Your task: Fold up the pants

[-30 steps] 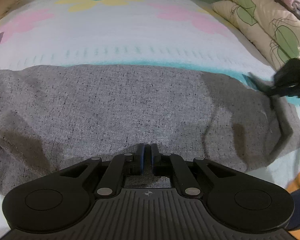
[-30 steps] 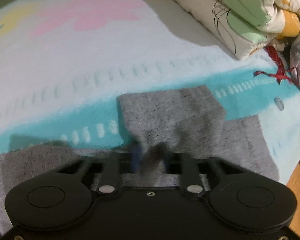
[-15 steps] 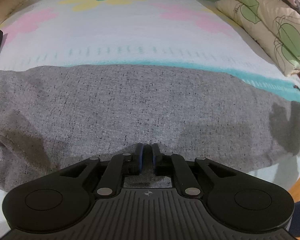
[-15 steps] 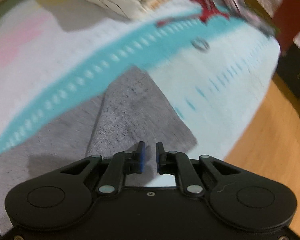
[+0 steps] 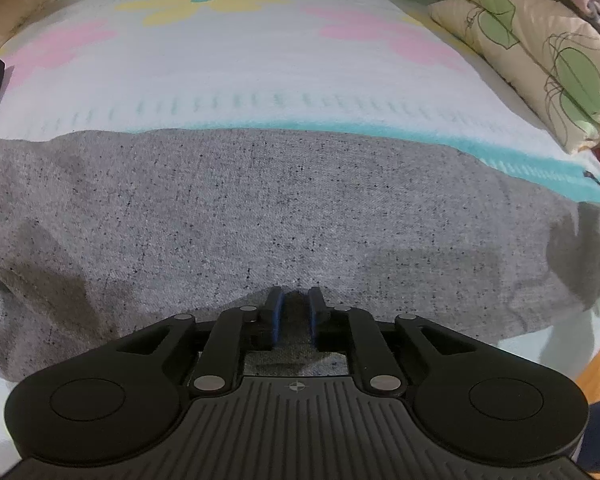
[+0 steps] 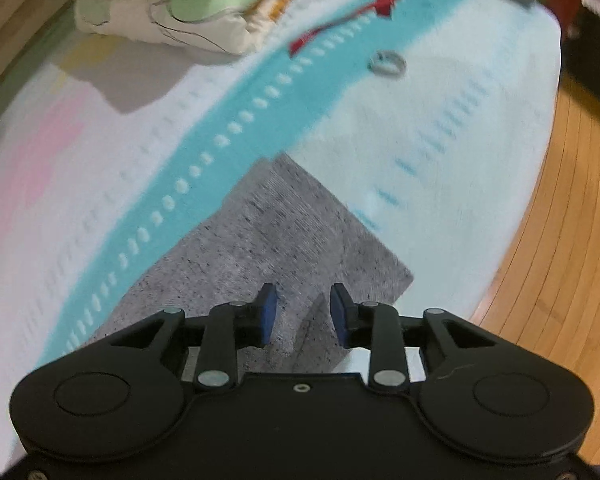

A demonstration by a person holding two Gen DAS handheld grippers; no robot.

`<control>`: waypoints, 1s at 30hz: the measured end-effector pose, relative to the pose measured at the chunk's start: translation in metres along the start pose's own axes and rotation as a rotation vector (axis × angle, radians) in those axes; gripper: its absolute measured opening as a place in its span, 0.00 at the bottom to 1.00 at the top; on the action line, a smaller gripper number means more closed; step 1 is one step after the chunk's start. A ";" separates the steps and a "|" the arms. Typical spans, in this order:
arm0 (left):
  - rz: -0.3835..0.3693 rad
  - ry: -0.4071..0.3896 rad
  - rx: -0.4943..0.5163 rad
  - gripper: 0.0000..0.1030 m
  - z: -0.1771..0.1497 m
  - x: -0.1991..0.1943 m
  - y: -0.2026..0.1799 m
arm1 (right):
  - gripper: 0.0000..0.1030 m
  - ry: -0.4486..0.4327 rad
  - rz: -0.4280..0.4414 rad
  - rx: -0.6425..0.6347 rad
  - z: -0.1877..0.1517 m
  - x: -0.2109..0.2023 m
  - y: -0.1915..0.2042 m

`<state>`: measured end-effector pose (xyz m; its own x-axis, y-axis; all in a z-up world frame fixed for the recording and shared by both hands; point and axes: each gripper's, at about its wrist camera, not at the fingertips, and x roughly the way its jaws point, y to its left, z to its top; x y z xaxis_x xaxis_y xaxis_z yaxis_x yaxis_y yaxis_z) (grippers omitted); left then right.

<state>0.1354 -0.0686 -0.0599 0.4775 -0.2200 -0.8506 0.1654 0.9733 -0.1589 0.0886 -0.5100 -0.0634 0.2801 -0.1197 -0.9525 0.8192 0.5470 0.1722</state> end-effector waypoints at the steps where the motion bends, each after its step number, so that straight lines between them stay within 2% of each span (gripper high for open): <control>1: -0.004 0.001 -0.003 0.16 0.000 0.000 0.000 | 0.41 0.012 0.017 0.019 0.001 0.005 -0.004; 5: 0.004 -0.002 0.012 0.19 0.000 0.000 -0.005 | 0.43 0.043 0.065 0.049 0.002 0.015 -0.008; 7: 0.008 -0.004 0.023 0.20 0.000 0.000 -0.006 | 0.48 0.051 0.060 0.038 0.001 0.021 -0.004; 10: 0.004 -0.004 0.022 0.20 0.000 0.000 -0.006 | 0.50 0.041 0.037 0.007 -0.001 0.026 0.005; 12: -0.001 -0.002 0.012 0.20 0.001 0.000 -0.005 | 0.43 0.023 0.025 -0.015 -0.003 0.024 0.010; 13: -0.002 0.000 0.004 0.20 0.002 0.000 -0.004 | 0.24 0.012 0.013 -0.037 -0.004 0.023 0.013; 15: -0.006 0.001 -0.009 0.20 0.002 0.000 -0.003 | 0.22 -0.025 0.004 -0.081 -0.007 0.012 0.019; 19: -0.001 -0.003 -0.004 0.23 0.001 -0.001 -0.003 | 0.21 -0.162 -0.018 -0.133 -0.017 -0.033 0.021; 21: 0.000 -0.004 0.008 0.28 0.000 -0.001 -0.007 | 0.21 -0.140 -0.048 -0.128 -0.015 -0.034 0.016; 22: 0.003 -0.005 0.019 0.29 0.000 -0.001 -0.008 | 0.21 -0.088 -0.078 -0.127 -0.012 -0.023 0.014; 24: 0.012 -0.007 0.045 0.29 -0.001 -0.002 -0.011 | 0.24 0.032 -0.158 -0.121 -0.007 0.007 0.008; 25: 0.012 -0.008 0.049 0.29 -0.001 -0.002 -0.011 | 0.34 0.072 -0.181 -0.098 -0.007 0.020 0.004; 26: 0.011 -0.008 0.048 0.29 -0.002 -0.002 -0.011 | 0.41 0.064 -0.182 -0.070 -0.007 0.020 0.001; 27: 0.009 -0.007 0.042 0.29 -0.001 -0.002 -0.011 | 0.45 0.048 -0.176 -0.047 -0.006 0.015 -0.001; 30: 0.010 -0.007 0.032 0.29 -0.001 -0.001 -0.011 | 0.45 -0.046 -0.160 -0.049 -0.002 -0.010 0.001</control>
<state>0.1322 -0.0786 -0.0576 0.4856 -0.2104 -0.8485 0.1878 0.9730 -0.1339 0.0861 -0.5069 -0.0544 0.1712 -0.2454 -0.9542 0.8301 0.5575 0.0055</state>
